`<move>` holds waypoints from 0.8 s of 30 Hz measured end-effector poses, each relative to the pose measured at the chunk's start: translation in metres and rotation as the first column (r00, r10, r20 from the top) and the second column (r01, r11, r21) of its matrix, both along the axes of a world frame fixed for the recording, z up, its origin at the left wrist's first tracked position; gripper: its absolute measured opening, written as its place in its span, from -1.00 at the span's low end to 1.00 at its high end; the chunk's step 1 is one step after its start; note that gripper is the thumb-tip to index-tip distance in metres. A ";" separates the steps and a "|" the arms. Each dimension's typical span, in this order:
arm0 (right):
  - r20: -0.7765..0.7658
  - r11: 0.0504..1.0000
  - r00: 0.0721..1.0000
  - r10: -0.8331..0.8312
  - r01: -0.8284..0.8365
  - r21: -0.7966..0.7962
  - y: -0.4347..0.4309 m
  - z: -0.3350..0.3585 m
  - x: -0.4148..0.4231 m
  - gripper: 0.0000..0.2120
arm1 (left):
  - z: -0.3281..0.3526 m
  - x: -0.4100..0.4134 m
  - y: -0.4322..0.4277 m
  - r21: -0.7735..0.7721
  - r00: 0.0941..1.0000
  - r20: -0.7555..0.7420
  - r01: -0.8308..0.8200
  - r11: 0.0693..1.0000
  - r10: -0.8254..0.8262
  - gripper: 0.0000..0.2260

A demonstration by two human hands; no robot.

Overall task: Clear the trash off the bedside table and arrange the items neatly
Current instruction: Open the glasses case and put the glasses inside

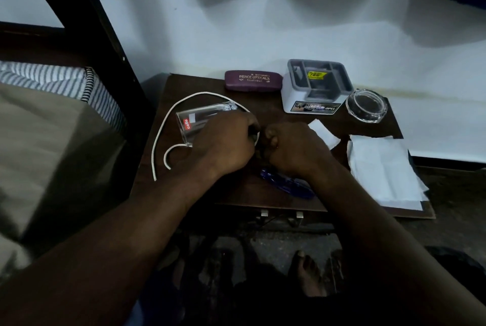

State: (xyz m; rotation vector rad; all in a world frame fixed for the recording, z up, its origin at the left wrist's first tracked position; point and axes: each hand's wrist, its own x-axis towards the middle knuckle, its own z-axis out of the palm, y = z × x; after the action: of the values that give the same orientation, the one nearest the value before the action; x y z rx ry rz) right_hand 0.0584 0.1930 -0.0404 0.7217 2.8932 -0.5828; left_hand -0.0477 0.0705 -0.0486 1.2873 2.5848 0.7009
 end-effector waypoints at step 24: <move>-0.274 0.985 0.948 -0.164 0.142 -0.099 0.042 -0.016 -0.015 -0.78 | -0.021 -0.096 0.134 -0.351 0.928 -0.365 -0.068 0.934 -0.070 -0.64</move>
State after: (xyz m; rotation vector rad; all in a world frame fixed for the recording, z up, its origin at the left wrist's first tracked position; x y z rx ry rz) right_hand 0.0436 0.2355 -0.0563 0.9283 3.0652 -0.8802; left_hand -0.1440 0.2043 -0.0700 1.4039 2.8179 -0.0390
